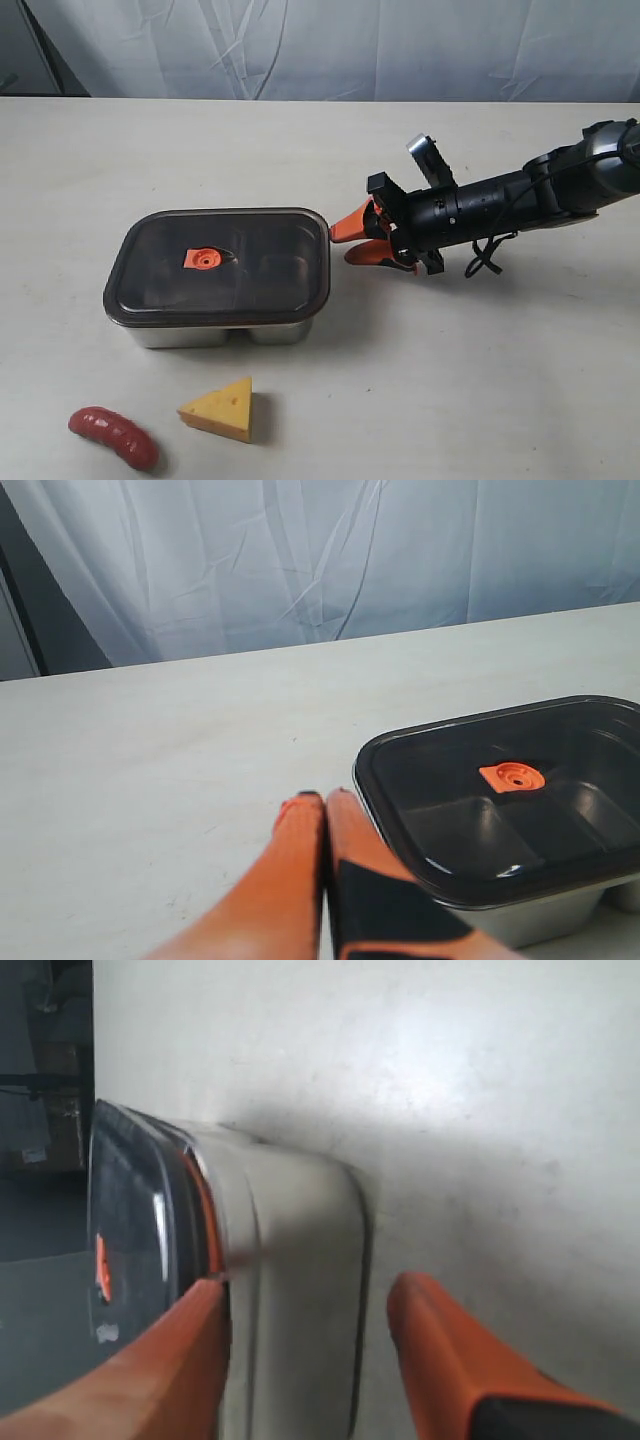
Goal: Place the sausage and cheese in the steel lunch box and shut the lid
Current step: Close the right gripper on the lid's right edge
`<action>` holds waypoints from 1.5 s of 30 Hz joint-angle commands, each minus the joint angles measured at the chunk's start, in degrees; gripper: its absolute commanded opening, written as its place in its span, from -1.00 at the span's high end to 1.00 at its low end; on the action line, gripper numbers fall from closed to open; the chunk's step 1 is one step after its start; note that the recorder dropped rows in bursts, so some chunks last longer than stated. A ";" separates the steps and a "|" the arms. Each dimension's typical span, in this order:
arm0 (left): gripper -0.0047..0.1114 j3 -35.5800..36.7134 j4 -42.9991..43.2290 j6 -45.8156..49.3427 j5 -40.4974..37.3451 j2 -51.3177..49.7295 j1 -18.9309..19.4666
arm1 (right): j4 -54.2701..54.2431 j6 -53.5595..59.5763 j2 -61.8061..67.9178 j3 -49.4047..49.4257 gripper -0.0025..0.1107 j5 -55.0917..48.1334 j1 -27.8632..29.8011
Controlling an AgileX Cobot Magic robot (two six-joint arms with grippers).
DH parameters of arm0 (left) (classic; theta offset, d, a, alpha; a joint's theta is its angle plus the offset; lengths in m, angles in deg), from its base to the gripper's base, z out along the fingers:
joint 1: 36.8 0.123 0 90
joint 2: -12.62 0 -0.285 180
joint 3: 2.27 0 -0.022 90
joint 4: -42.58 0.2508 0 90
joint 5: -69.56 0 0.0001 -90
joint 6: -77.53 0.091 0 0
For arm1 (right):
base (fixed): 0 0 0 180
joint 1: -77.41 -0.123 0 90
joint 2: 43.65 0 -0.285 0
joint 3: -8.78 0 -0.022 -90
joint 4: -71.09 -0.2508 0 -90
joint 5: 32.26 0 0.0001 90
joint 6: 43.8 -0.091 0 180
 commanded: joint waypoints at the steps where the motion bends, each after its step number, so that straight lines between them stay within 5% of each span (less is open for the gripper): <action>1: 0.92 0.30 0.02 -0.02 -0.04 0.32 0.00 | -0.46 0.75 -0.12 -0.20 0.07 1.55 2.17; 6: 0.92 0.30 0.02 -0.02 -0.04 0.32 0.00 | -3.14 0.91 -0.12 -0.20 0.07 -7.03 2.18; 16: 0.92 0.30 0.02 -0.02 -0.04 0.32 0.00 | 0.04 0.37 -0.12 -0.20 0.07 -7.31 -2.42; 35: 0.92 0.30 0.02 -0.02 -0.04 0.32 0.00 | 0.04 -0.23 -1.78 -0.20 0.08 -5.95 -2.29; 42: 0.92 0.30 0.02 -0.02 -0.04 0.32 0.00 | 1.11 -0.53 -1.78 -0.20 0.54 -3.10 -2.39; 45: 0.92 0.30 0.02 -0.02 -0.04 0.32 0.00 | 1.11 -0.63 -1.78 -0.20 0.56 -3.21 -2.39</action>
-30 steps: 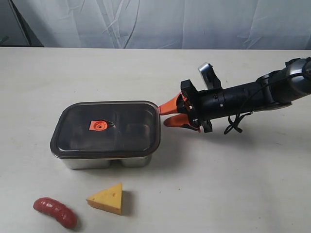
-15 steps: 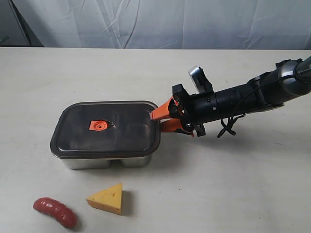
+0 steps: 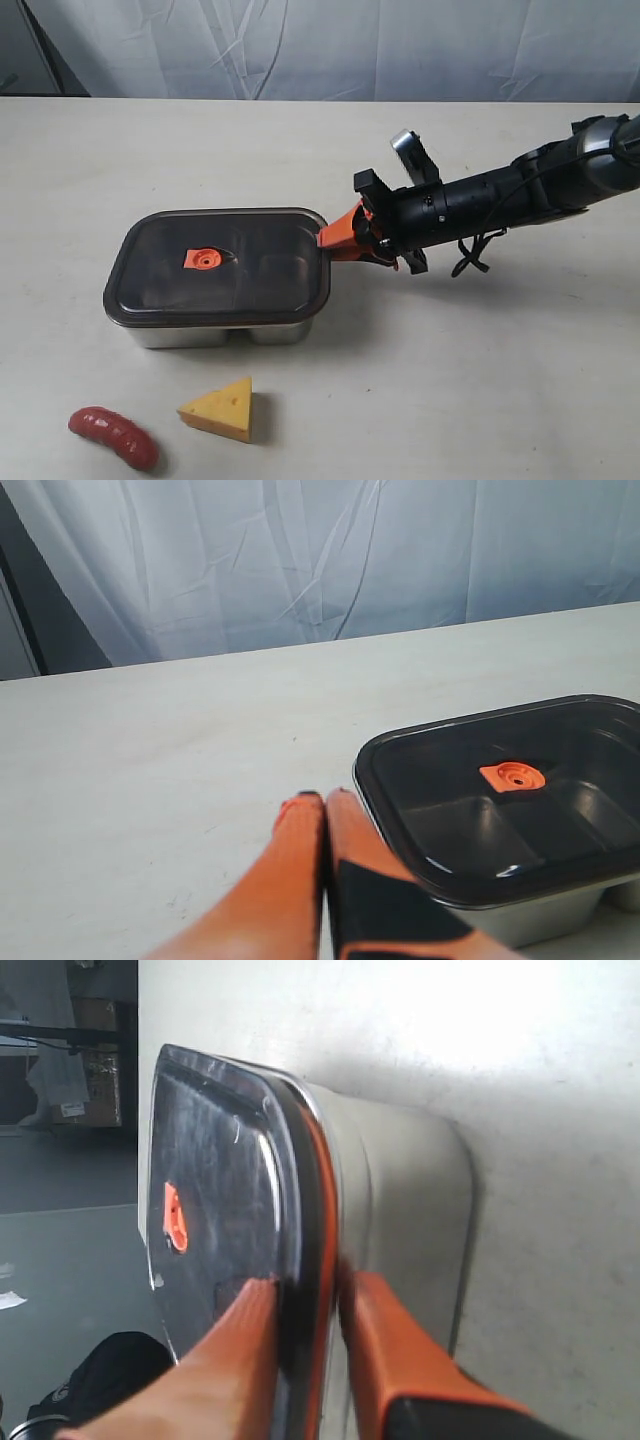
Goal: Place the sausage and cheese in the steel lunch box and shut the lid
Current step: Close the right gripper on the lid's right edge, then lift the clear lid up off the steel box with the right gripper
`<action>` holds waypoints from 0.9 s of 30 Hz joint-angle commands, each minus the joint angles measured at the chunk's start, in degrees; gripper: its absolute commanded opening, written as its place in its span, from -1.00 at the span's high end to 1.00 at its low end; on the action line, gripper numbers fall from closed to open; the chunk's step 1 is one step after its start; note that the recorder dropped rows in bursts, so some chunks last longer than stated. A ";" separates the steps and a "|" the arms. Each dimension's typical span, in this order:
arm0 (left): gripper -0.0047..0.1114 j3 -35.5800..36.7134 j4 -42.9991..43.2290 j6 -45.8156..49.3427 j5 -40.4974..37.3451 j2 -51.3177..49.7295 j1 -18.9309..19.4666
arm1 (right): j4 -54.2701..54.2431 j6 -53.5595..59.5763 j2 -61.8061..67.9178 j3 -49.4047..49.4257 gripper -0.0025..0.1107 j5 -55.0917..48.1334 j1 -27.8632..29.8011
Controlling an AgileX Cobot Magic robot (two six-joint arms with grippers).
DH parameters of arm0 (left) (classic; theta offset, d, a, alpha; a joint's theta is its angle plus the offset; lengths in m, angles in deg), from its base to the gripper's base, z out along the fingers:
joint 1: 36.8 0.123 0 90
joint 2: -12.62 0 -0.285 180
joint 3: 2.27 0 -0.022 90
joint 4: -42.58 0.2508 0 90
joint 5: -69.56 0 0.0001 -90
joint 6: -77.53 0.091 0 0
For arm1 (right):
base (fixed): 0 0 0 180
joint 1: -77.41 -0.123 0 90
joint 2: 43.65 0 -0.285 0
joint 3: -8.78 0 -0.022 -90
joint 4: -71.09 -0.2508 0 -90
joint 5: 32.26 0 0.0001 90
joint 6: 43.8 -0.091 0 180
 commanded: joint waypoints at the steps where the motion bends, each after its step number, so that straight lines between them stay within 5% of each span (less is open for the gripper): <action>1: 0.92 0.30 0.02 -0.02 -0.04 0.32 0.00 | 0.69 -0.03 -0.55 -0.20 0.56 0.44 0.07; 7: 0.92 0.30 0.02 -0.02 -0.04 0.32 0.00 | 0.81 -0.03 -0.55 -0.20 0.61 0.04 0.07; 12: 0.92 0.30 0.02 -0.02 -0.04 0.32 0.00 | 0.81 -0.03 -0.68 -0.20 0.97 -3.23 0.07; 27: 0.92 0.30 0.02 -0.02 -0.04 0.32 0.00 | 0.91 -0.03 -1.88 -0.73 0.97 -8.30 0.07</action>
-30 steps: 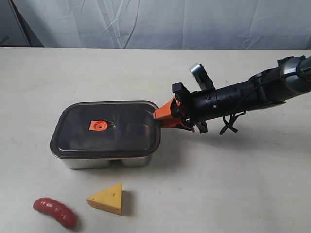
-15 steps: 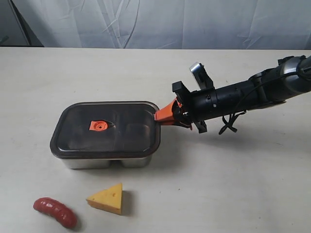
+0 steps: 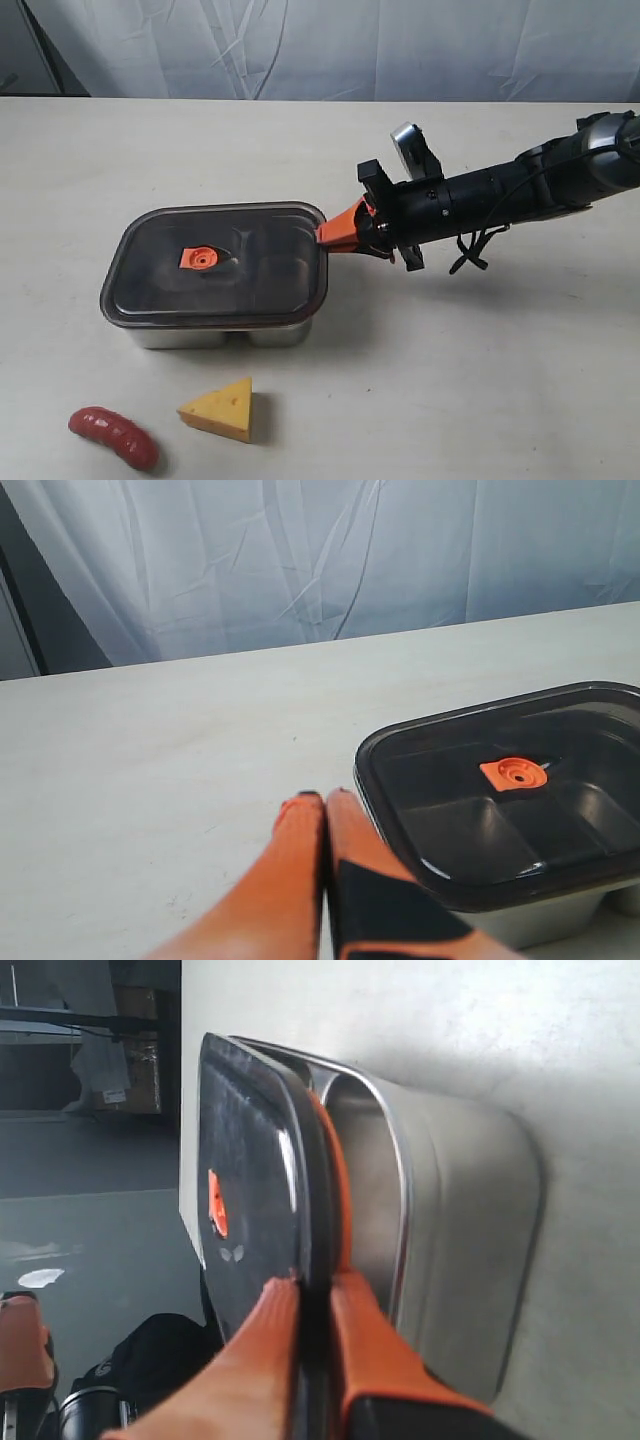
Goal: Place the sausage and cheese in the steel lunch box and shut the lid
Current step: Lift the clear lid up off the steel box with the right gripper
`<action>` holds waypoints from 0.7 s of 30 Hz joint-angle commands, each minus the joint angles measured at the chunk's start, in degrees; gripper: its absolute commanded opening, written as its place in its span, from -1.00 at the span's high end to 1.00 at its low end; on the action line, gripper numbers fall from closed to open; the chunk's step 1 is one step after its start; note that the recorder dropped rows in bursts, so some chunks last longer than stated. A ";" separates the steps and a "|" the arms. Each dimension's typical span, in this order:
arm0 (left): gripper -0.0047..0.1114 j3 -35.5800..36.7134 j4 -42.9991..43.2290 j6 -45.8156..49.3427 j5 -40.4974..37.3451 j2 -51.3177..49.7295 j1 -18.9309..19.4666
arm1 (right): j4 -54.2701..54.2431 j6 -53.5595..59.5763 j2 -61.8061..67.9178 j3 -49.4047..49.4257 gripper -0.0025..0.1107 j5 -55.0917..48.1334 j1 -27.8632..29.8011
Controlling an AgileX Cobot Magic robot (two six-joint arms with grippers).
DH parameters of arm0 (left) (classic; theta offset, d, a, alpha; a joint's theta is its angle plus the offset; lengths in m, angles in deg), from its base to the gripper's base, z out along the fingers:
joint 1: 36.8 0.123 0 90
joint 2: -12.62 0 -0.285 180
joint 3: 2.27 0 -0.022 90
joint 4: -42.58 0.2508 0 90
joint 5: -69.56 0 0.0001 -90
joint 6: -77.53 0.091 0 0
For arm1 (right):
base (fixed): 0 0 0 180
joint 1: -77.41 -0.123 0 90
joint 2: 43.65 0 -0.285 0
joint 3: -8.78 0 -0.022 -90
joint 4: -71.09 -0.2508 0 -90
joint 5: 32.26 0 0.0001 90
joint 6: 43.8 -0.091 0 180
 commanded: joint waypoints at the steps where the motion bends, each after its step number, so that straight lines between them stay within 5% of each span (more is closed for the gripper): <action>1: 0.92 0.30 0.02 -0.02 -0.04 0.32 0.00 | 1.07 0.73 -0.99 -1.03 0.97 -5.19 0.07; 21: 0.92 0.30 0.02 -0.02 -0.04 0.32 0.00 | -6.92 1.50 -1.26 -5.88 0.97 -5.19 0.07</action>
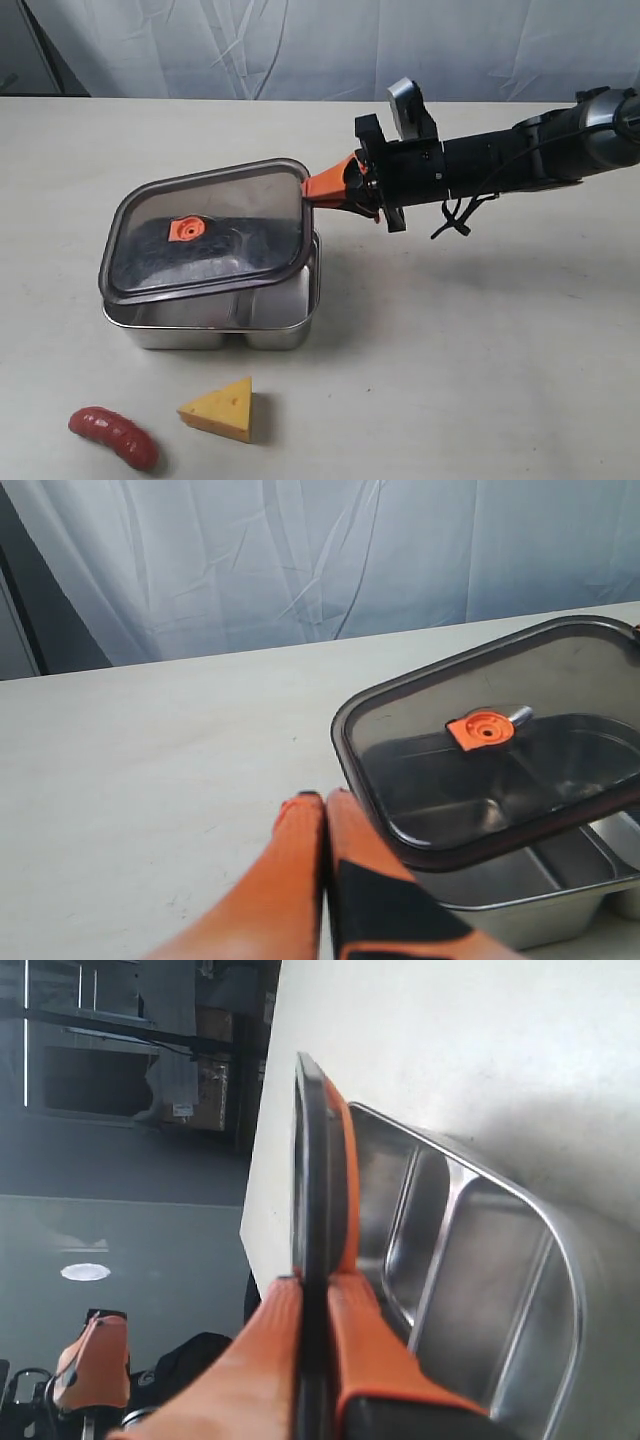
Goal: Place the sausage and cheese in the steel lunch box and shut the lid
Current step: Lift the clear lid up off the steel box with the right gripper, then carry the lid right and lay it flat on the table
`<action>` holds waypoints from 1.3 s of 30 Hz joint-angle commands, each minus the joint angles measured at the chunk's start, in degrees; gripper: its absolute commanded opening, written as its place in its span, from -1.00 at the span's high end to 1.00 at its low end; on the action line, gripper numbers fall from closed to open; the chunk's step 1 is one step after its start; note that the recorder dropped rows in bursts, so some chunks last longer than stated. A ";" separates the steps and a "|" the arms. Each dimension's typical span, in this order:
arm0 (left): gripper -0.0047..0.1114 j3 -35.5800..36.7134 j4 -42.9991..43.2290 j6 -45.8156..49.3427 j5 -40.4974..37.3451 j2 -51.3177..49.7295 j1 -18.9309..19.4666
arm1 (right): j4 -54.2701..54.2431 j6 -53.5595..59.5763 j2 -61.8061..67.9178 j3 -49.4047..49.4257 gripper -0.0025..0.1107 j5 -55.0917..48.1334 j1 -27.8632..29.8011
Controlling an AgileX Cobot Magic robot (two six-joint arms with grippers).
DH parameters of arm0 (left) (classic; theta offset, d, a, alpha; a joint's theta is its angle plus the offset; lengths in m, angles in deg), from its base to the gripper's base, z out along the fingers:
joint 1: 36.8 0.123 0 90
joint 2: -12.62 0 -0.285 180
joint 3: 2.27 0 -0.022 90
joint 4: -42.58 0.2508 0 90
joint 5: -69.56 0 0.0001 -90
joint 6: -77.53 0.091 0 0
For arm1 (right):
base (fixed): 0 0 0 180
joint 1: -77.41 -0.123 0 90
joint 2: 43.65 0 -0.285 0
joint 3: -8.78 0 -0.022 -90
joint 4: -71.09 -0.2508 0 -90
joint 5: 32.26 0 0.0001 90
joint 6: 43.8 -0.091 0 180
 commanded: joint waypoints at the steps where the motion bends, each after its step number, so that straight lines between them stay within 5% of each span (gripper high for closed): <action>1: 0.92 0.30 0.02 -0.02 -0.04 0.32 0.00 | -3.92 1.38 -0.76 -0.45 0.97 -1.10 0.19; 13: 0.92 0.30 0.02 -0.02 -0.04 0.32 0.00 | -5.71 5.47 -5.98 -7.81 0.97 -1.10 6.56; 17: 0.92 0.30 0.02 -0.02 -0.04 0.32 0.00 | -2.74 5.63 -9.83 -13.33 0.97 6.97 8.75; 27: 0.92 0.30 0.02 -0.02 -0.04 0.32 0.00 | 35.05 4.35 -25.65 -18.82 0.97 28.17 9.31; 33: 0.92 0.30 0.02 -0.02 -0.04 0.32 0.00 | 69.06 -9.49 -31.83 -18.70 0.97 23.00 5.44; 39: 0.92 0.30 0.02 -0.02 0.43 0.32 0.00 | 91.40 -18.52 -32.10 -15.61 0.97 17.06 -7.37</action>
